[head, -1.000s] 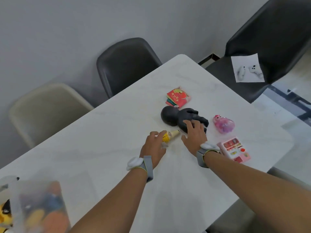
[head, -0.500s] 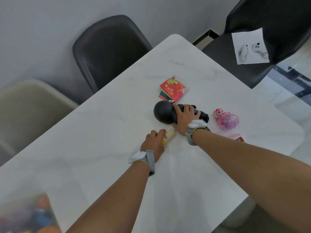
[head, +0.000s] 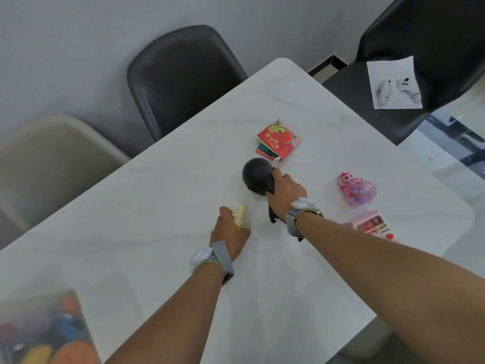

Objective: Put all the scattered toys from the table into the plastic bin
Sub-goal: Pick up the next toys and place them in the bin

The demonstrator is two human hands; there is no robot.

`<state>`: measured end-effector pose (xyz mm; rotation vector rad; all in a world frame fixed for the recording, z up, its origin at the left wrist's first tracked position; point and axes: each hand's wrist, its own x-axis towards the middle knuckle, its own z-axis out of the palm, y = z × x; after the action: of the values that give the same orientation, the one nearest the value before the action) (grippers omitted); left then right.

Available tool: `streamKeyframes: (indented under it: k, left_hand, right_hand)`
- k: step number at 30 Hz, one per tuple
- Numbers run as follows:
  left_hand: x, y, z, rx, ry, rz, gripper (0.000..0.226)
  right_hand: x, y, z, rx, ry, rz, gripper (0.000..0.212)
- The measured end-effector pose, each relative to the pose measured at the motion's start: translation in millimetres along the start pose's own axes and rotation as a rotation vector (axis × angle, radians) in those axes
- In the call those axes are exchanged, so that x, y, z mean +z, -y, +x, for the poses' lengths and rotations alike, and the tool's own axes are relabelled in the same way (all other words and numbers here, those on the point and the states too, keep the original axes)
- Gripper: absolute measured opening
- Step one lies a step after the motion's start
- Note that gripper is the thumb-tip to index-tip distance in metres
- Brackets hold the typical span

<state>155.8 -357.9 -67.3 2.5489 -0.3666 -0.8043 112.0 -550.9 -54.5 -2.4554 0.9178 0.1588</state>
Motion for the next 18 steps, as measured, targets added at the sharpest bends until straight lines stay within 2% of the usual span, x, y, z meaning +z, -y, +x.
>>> streamKeyframes:
  k: [3, 7, 13, 15, 18]
  left_hand:
    - [-21.2, 14.7, -16.2, -0.043, -0.098, -0.037, 0.051]
    - [-42.4, 33.0, -36.7, -0.083, -0.176, -0.124, 0.051]
    - [-82.3, 69.2, -97.1, -0.077, -0.219, -0.137, 0.043]
    - [-88.5, 73.6, -107.3, -0.060, -0.214, -0.137, 0.040]
    - [-117.2, 91.2, -134.0, -0.042, -0.266, -0.188, 0.039]
  right_hand:
    - [3.9, 18.8, -28.5, 0.013, -0.027, 0.070, 0.014]
    - [9.2, 32.7, -63.0, -0.005, -0.012, 0.145, 0.007]
    - [2.7, 86.7, -134.0, 0.080, 0.049, 0.488, 0.009]
    - [-0.2, 92.6, -144.4, 0.131, 0.032, 0.528, 0.012]
    - [-4.0, 117.7, -172.3, 0.111, 0.006, 0.548, 0.013]
